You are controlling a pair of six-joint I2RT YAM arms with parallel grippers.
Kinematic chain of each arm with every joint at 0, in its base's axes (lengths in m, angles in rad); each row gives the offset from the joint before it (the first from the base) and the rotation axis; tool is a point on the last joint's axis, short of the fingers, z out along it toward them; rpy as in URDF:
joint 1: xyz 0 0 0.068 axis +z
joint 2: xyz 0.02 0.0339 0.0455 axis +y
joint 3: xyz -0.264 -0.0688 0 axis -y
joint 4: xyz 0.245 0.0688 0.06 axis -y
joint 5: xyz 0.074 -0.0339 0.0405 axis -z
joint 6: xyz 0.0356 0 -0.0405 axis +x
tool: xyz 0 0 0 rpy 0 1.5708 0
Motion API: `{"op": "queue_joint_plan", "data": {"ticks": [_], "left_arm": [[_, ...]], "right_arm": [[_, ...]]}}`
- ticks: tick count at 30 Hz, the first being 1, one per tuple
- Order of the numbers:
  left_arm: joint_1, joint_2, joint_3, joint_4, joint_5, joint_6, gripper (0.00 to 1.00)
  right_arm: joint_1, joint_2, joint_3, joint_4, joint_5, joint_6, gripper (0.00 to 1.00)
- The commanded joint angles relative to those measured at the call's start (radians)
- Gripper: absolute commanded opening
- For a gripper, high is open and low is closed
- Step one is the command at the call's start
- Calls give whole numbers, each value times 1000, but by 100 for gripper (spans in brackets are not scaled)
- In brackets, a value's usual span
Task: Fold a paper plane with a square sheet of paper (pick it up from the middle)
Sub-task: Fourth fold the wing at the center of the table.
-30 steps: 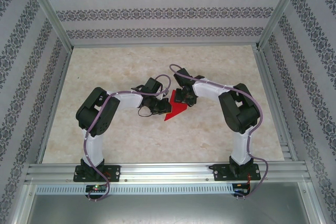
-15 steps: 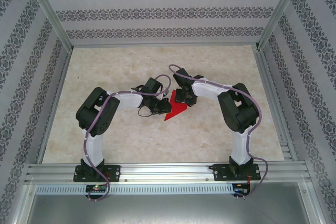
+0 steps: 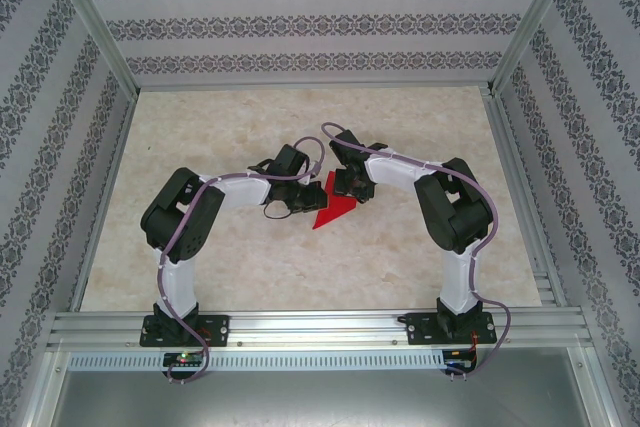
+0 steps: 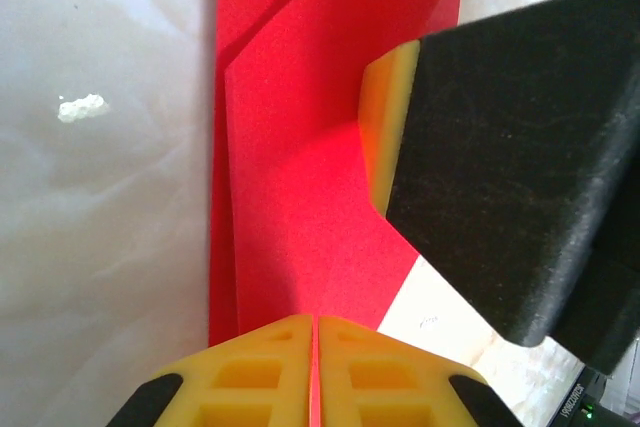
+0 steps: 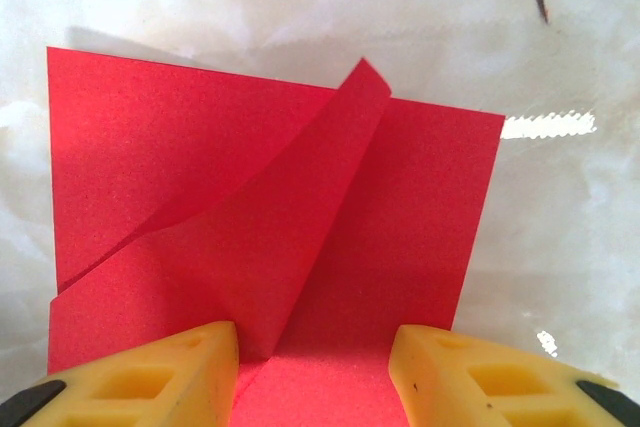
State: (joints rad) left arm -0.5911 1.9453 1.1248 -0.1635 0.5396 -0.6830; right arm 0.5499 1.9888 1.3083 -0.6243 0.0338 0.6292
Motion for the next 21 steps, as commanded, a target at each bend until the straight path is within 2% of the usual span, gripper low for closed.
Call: {"op": "queue_joint_plan", "data": {"ticks": [1, 14, 21], "left_arm": [[4, 22, 33, 26, -16, -9, 10], [2, 68, 40, -58, -21, 19, 9], [1, 82, 41, -132, -39, 51, 6]], "right_arm": [[-9, 88, -57, -50, 28, 12, 47], [-10, 75, -51, -51, 13, 15, 45], [-34, -118, -45, 33, -99, -18, 48]]}}
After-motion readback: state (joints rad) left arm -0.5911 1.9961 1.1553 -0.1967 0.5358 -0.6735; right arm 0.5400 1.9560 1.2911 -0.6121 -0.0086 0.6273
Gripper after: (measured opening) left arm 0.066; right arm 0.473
